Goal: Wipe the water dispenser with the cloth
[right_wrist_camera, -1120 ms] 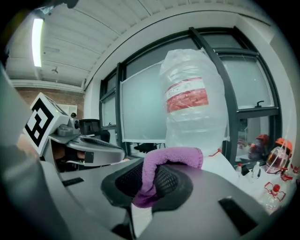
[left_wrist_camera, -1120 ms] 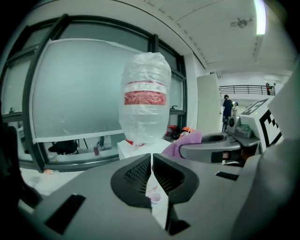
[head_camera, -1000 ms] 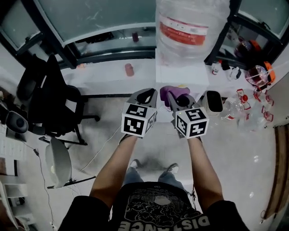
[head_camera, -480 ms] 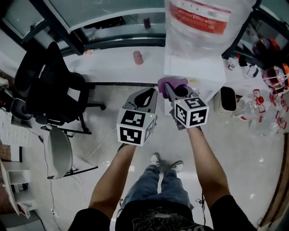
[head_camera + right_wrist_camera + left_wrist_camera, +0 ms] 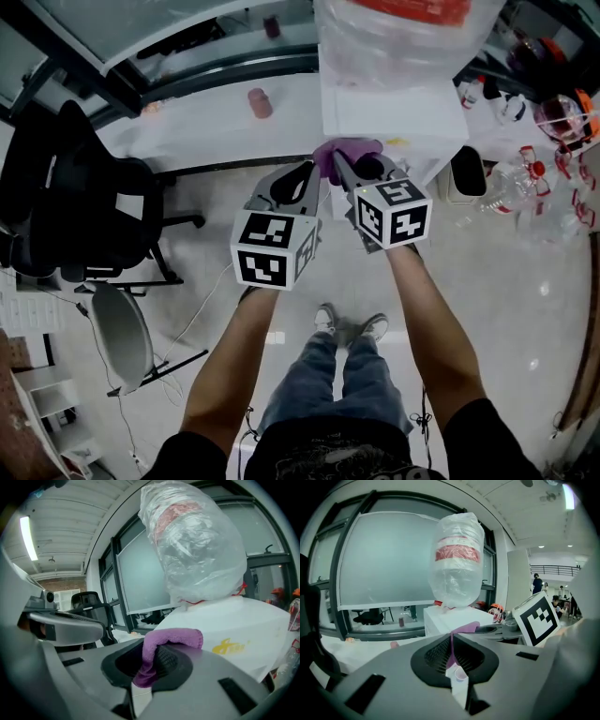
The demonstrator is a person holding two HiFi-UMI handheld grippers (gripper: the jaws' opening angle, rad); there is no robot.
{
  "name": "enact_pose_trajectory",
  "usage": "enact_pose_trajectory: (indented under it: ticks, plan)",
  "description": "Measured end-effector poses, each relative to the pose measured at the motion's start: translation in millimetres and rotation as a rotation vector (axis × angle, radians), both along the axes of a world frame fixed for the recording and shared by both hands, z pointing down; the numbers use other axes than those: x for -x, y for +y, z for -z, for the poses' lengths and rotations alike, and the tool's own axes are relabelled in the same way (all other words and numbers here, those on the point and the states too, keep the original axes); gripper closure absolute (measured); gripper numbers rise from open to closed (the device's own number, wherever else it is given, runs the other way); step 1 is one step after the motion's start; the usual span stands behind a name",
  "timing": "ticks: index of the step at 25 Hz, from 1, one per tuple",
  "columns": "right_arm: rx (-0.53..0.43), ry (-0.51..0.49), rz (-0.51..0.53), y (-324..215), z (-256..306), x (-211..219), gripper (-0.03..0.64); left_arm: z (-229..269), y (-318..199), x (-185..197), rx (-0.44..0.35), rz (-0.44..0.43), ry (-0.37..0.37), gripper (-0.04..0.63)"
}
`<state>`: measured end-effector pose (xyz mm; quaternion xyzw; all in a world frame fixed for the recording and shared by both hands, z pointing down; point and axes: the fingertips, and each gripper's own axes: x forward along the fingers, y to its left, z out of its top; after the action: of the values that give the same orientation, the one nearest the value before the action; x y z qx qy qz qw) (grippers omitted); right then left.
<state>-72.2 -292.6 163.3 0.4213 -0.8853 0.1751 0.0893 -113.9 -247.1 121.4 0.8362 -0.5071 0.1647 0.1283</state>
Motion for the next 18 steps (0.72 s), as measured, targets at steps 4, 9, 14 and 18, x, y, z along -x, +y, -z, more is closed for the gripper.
enact_pose_trajectory:
  ticks: [4, 9, 14, 18]
  plan:
    - [0.001, 0.026, -0.021, 1, -2, -22, 0.571, -3, -3, -17, 0.007, -0.017, 0.016, 0.560]
    - [-0.010, 0.015, -0.041, 0, 4, -62, 0.571, -2, -4, -49, 0.002, -0.030, 0.007, 0.560]
    - [-0.011, 0.003, -0.061, -2, 6, -102, 0.571, -4, -2, -73, 0.003, -0.016, -0.005, 0.560]
    - [-0.011, 0.006, -0.076, -3, 3, -131, 0.571, -7, 0, -87, 0.007, -0.006, -0.013, 0.560]
